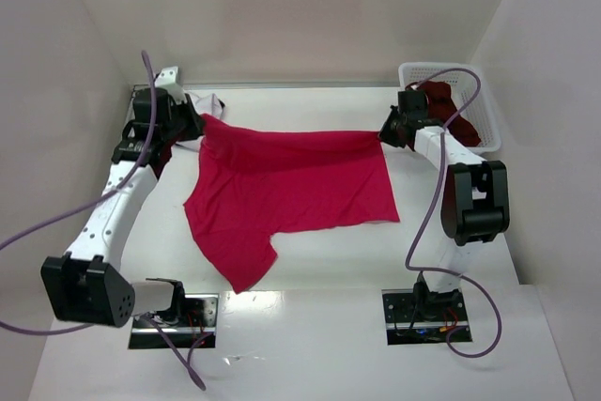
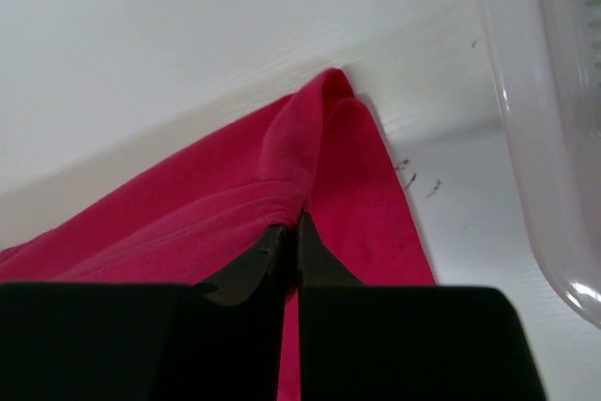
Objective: Fold and stack the t-shirts
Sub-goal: Fold the flattened tshirt in 1/3 of the way
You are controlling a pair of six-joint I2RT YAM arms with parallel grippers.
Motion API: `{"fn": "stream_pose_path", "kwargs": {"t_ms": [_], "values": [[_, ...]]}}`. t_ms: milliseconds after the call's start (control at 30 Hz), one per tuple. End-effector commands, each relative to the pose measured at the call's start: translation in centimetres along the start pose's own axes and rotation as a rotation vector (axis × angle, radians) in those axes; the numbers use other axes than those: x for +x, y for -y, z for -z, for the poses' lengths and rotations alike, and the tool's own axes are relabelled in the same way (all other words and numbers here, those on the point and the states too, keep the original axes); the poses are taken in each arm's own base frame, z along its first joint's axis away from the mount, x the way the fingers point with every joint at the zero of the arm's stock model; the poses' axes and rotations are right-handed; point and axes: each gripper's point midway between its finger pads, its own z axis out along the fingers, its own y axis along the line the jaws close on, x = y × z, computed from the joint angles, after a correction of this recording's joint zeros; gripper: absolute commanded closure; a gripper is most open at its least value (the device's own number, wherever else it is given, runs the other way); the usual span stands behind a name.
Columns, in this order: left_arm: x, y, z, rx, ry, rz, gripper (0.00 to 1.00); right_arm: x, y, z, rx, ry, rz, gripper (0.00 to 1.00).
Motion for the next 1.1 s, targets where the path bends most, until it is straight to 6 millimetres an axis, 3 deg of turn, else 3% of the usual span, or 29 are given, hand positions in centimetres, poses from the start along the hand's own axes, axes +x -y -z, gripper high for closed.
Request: {"fn": "stream_pose_path", "kwargs": {"t_ms": [0, 133, 467, 533, 600, 633, 667, 700, 733, 800, 900, 1000, 1067], "values": [[3.1, 0.3, 1.2, 0.035, -0.055, 0.045, 1.00, -1.7, 0.6, 0.9, 0.015, 0.067, -0.020, 1.00], [6.3, -0.1, 2.0, 0.024, -0.125, 0.058, 1.00, -0.4, 1.3, 0.6, 0.031, 0.039, -0.038, 1.00], [10.9, -0.2, 3.2, 0.022, -0.205, 0.080, 1.00, 2.4, 2.7, 1.8, 0.054, 0.005, -0.103, 1.00], [11.9, 0.2, 3.2, 0.034, -0.230, 0.085, 1.00, 3.4, 3.2, 2.0, 0.064, -0.011, -0.103, 0.99], [12.5, 0.4, 3.5, 0.030, -0.257, 0.103, 1.00, 3.5, 3.2, 2.2, 0.063, -0.009, -0.112, 0.91], [13.0, 0.3, 3.4, 0.020, -0.278, 0.127, 0.90, 4.0, 3.6, 2.2, 0.073, -0.025, -0.112, 0.89], [13.2, 0.3, 3.5, 0.016, -0.287, 0.128, 0.76, 4.4, 3.8, 2.1, 0.078, -0.032, -0.112, 0.81], [13.2, 0.1, 3.4, 0.004, -0.283, 0.137, 0.55, 4.3, 3.5, 2.4, 0.066, -0.030, -0.112, 0.71], [13.3, -0.1, 3.5, -0.013, -0.287, 0.151, 0.44, 4.6, 3.7, 2.3, 0.071, -0.037, -0.112, 0.62], [12.4, -0.5, 3.6, -0.041, -0.254, 0.154, 0.31, 4.2, 3.2, 2.9, 0.049, -0.026, -0.112, 0.45], [10.4, -0.9, 3.9, -0.086, -0.184, 0.173, 0.22, 3.0, 2.3, 4.0, 0.009, 0.013, -0.101, 0.23], [8.9, -0.7, 3.5, -0.090, -0.143, 0.182, 0.18, 2.2, 1.8, 4.5, -0.004, 0.034, -0.090, 0.13], [9.1, -0.8, 2.6, -0.097, -0.160, 0.182, 0.18, 1.7, 1.5, 4.6, -0.011, 0.044, -0.090, 0.05]]}}
